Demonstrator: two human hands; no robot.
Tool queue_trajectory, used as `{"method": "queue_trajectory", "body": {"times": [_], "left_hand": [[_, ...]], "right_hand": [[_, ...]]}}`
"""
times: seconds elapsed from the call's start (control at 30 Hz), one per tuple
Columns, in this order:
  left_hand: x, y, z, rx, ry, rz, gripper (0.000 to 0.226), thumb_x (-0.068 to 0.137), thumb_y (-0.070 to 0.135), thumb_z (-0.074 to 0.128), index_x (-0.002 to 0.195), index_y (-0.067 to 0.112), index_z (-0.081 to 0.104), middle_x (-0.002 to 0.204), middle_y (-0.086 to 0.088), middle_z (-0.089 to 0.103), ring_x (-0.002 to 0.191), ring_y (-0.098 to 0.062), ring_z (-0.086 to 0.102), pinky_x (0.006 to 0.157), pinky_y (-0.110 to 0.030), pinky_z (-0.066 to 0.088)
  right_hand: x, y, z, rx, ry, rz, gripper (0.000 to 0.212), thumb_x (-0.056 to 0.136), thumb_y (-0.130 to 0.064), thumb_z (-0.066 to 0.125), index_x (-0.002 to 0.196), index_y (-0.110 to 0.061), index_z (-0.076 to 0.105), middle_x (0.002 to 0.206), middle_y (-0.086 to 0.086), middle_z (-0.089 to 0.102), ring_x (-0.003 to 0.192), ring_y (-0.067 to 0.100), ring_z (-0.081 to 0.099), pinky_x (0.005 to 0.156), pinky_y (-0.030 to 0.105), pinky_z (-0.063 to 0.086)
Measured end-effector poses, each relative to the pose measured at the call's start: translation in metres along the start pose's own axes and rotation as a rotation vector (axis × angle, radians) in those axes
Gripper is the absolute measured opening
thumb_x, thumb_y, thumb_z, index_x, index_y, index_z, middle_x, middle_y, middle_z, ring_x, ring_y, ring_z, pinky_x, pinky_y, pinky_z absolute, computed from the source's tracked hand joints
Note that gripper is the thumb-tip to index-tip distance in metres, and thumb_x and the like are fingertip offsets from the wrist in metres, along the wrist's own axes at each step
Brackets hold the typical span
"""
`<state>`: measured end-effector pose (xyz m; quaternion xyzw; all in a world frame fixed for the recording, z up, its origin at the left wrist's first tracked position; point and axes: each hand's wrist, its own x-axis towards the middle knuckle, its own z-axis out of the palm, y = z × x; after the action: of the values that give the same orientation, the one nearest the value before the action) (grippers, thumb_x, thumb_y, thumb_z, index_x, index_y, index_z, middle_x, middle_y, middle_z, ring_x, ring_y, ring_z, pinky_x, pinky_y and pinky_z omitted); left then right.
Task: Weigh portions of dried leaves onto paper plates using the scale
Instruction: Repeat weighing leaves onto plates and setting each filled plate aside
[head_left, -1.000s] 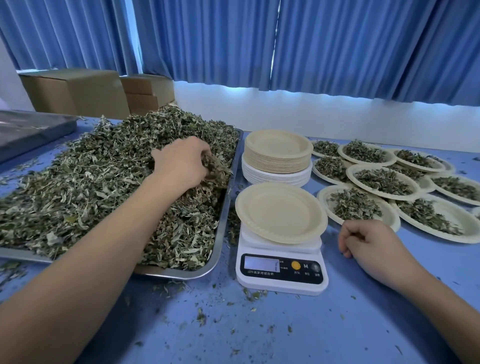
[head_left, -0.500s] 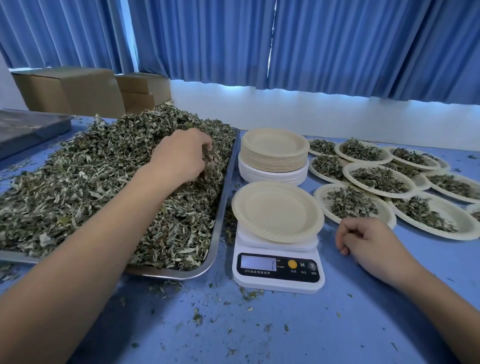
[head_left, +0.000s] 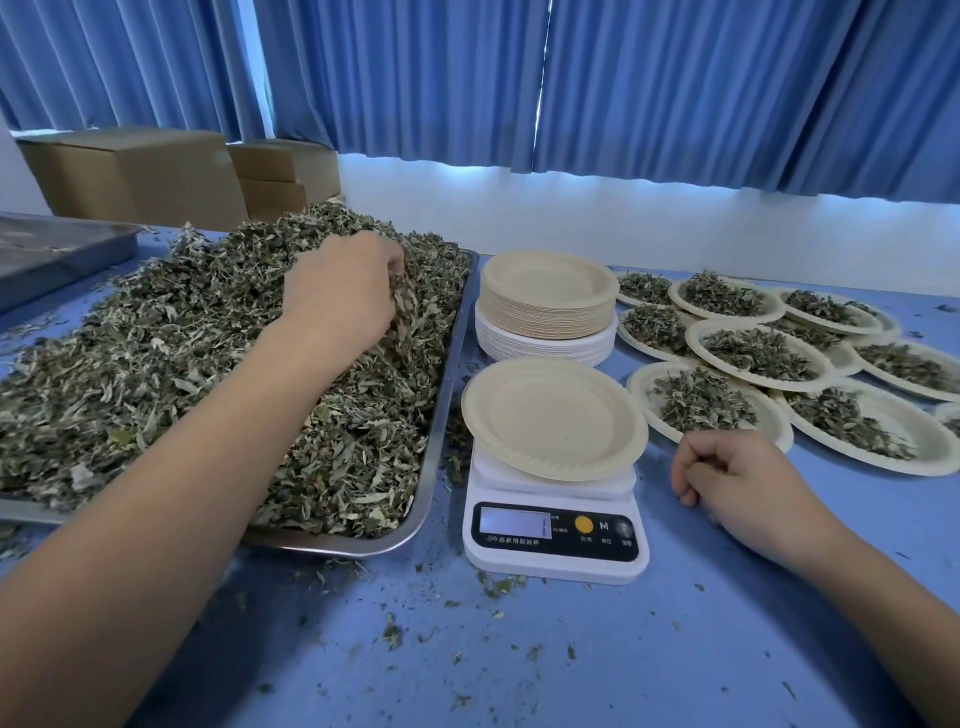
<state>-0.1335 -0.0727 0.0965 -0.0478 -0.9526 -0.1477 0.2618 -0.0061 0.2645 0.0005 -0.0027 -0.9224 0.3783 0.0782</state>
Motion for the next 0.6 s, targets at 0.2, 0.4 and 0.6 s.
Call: {"method": "queue_trajectory", "body": {"times": [0.2,0.4,0.6], "left_hand": [[-0.004,0.018,-0.01,-0.484,0.09,0.021,0.028,0.083,0.001,0.074,0.099,0.024,0.073,0.103,0.001,0.072,0.095,-0.018,0.064,0.08,-0.028,0.048],[-0.03,0.064,-0.004,-0.926,-0.145,0.06,0.019,0.079,0.009,0.083,0.092,0.02,0.074,0.094,0.008,0.076,0.094,-0.005,0.07,0.08,-0.013,0.054],[-0.049,0.078,0.009,-0.793,-0.519,0.195,0.039,0.081,0.001,0.08,0.113,0.021,0.073,0.121,0.007,0.069,0.109,-0.011,0.066,0.102,-0.038,0.052]], "right_hand": [[0.0,-0.001,0.0,0.015,0.0,-0.002,0.042,0.085,0.016,0.046,0.06,-0.012,0.065,0.061,0.007,0.066,0.041,-0.001,0.052,0.042,0.01,0.034],[-0.001,-0.002,0.0,0.03,0.001,-0.003,0.041,0.086,0.016,0.046,0.061,-0.01,0.066,0.059,0.007,0.066,0.041,0.0,0.051,0.042,0.011,0.034],[-0.001,-0.003,0.0,0.042,-0.002,-0.001,0.043,0.085,0.016,0.046,0.06,-0.013,0.066,0.059,0.008,0.066,0.04,0.0,0.048,0.042,0.011,0.034]]}}
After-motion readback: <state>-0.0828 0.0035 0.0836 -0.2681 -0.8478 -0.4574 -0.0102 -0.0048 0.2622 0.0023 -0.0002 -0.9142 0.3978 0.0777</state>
